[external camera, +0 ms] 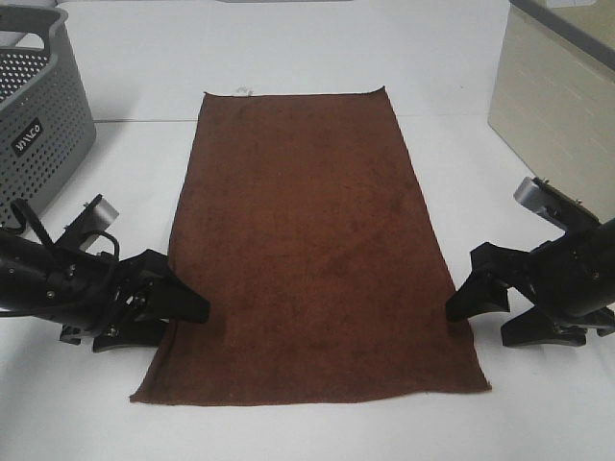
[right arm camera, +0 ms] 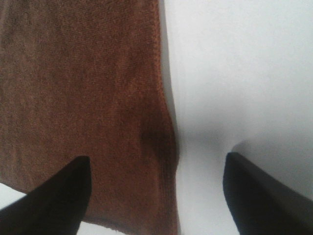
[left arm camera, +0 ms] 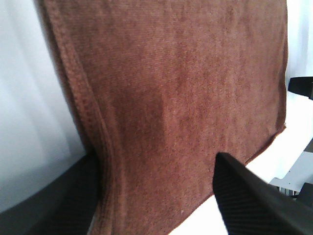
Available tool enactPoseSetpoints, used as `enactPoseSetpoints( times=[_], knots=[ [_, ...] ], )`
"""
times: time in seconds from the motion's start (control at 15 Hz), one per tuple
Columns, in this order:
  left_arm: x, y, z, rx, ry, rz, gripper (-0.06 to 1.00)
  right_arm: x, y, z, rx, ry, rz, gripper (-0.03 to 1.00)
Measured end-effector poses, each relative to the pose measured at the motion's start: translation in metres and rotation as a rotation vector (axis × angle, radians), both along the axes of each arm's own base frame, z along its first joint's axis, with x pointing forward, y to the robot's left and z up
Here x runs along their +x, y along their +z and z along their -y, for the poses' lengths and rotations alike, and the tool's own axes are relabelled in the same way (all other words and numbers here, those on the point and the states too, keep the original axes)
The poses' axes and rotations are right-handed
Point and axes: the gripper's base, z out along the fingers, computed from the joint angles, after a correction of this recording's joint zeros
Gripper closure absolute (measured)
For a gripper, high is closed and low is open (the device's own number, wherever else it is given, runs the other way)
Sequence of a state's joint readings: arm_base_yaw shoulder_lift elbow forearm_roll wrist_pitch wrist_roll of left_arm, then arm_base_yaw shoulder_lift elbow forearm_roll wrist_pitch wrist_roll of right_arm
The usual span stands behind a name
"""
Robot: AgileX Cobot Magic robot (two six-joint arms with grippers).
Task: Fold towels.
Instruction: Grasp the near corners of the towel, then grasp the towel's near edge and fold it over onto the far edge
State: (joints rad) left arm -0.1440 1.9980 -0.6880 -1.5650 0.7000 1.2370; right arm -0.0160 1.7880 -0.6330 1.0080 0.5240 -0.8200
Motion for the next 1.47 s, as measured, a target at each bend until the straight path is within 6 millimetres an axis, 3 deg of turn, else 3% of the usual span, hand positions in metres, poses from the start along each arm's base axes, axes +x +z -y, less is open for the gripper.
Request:
enactPoseSetpoints(
  times=[0.27,0.47,0.53,0.73,0.8,0.87,1.07,1.13,1.47],
  knots=[
    [0.005,0.000,0.001,0.022,-0.005,0.022,0.36,-0.001,-0.002,-0.005,0.032,0.012,-0.016,0.28],
    [0.005,0.000,0.001,0.029,-0.015,0.031,0.36,-0.003,-0.007,-0.032,0.034,0.083,-0.027,0.31],
    [0.005,0.000,0.001,0.031,-0.016,0.033,0.36,-0.003,-0.008,-0.037,0.035,0.071,-0.030,0.34],
    [0.005,-0.001,0.001,0.037,-0.018,0.032,0.43,0.000,-0.012,-0.037,0.025,0.020,-0.031,0.58],
    [0.005,-0.001,0.001,0.037,-0.018,0.032,0.43,0.000,-0.012,-0.037,0.025,0.020,-0.031,0.58],
    [0.006,-0.003,0.000,0.046,-0.016,0.031,0.50,0.000,-0.013,-0.037,0.018,0.012,-0.033,0.67],
    [0.004,-0.008,-0.002,0.086,-0.041,0.027,0.88,0.000,-0.016,-0.036,0.011,-0.039,-0.057,0.95],
    [0.004,-0.008,-0.002,0.088,-0.047,0.027,0.94,0.000,-0.016,-0.036,0.012,-0.045,-0.061,0.97],
    [-0.001,-0.007,0.000,0.060,-0.099,-0.002,0.94,-0.002,-0.005,-0.036,0.029,-0.050,-0.046,0.97]
  ],
)
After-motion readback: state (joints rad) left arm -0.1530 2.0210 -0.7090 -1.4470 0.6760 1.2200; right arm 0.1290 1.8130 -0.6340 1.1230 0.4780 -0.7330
